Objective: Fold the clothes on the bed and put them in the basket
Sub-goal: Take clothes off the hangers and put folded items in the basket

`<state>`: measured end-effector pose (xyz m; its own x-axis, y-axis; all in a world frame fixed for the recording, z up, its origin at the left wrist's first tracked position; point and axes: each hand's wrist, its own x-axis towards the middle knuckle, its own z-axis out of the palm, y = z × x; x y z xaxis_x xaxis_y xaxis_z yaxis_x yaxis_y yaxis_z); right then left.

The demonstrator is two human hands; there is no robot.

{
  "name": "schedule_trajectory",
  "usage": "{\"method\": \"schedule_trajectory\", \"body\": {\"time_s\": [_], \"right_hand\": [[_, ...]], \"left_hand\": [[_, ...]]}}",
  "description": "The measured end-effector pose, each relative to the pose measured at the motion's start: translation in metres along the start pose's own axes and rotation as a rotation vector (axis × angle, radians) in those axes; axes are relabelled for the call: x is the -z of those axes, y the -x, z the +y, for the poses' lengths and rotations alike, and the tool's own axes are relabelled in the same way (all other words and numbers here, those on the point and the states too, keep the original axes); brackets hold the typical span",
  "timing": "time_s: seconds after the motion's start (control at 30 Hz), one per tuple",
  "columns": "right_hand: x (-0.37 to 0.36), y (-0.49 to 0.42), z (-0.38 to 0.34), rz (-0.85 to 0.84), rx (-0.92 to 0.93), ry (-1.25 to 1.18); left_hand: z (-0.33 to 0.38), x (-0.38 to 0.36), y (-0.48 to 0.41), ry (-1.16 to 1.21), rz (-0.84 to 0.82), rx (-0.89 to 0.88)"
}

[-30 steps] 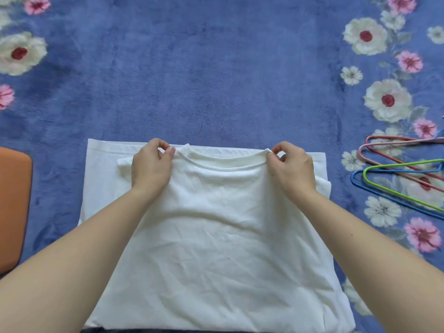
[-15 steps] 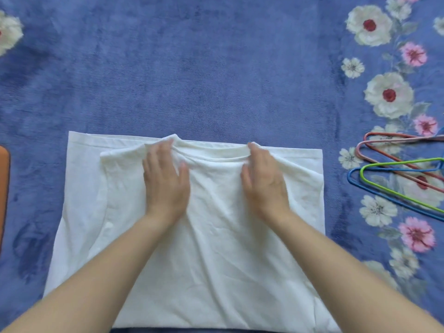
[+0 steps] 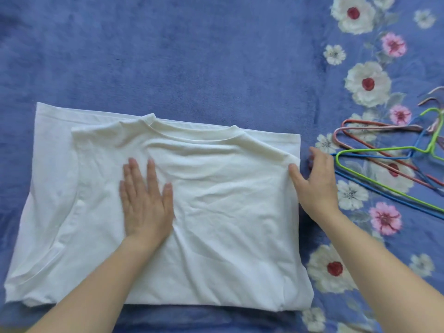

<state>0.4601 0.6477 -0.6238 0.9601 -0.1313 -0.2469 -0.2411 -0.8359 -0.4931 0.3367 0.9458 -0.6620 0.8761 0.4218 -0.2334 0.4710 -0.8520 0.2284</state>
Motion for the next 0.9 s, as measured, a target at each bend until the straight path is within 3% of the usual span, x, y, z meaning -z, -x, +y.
{"method": "schedule_trajectory", "body": {"time_s": [0.1, 0.27, 0.4, 0.5, 0.6, 0.7, 0.8, 0.9], "right_hand": [[0.005, 0.008, -0.006, -0.046, -0.263, -0.222], [0.003, 0.015, -0.012, -0.127, -0.341, -0.288], [0.003, 0.014, -0.005, -0.184, -0.391, -0.386], [0.007, 0.015, -0.007, -0.208, -0.408, -0.375], [0.010, 0.016, -0.019, -0.232, -0.358, -0.290], [0.018, 0.018, -0.044, -0.262, -0.276, -0.229], [0.025, 0.019, -0.081, -0.363, -0.228, -0.293], [0.024, 0.023, -0.134, -0.409, -0.230, -0.400]], "left_hand": [[0.034, -0.020, 0.056, -0.002, -0.028, -0.264], [0.112, -0.056, 0.140, 0.078, -0.221, -0.548], [0.153, -0.064, 0.179, 0.137, -0.417, -0.626], [0.153, -0.059, 0.184, 0.037, -0.488, -0.693], [0.142, -0.049, 0.178, -0.021, -0.429, -0.723], [0.133, -0.027, 0.168, 0.346, -0.511, -0.628], [0.116, 0.017, 0.148, 0.963, -0.694, -0.187], [0.075, 0.062, 0.126, 1.324, -0.640, 0.179]]}}
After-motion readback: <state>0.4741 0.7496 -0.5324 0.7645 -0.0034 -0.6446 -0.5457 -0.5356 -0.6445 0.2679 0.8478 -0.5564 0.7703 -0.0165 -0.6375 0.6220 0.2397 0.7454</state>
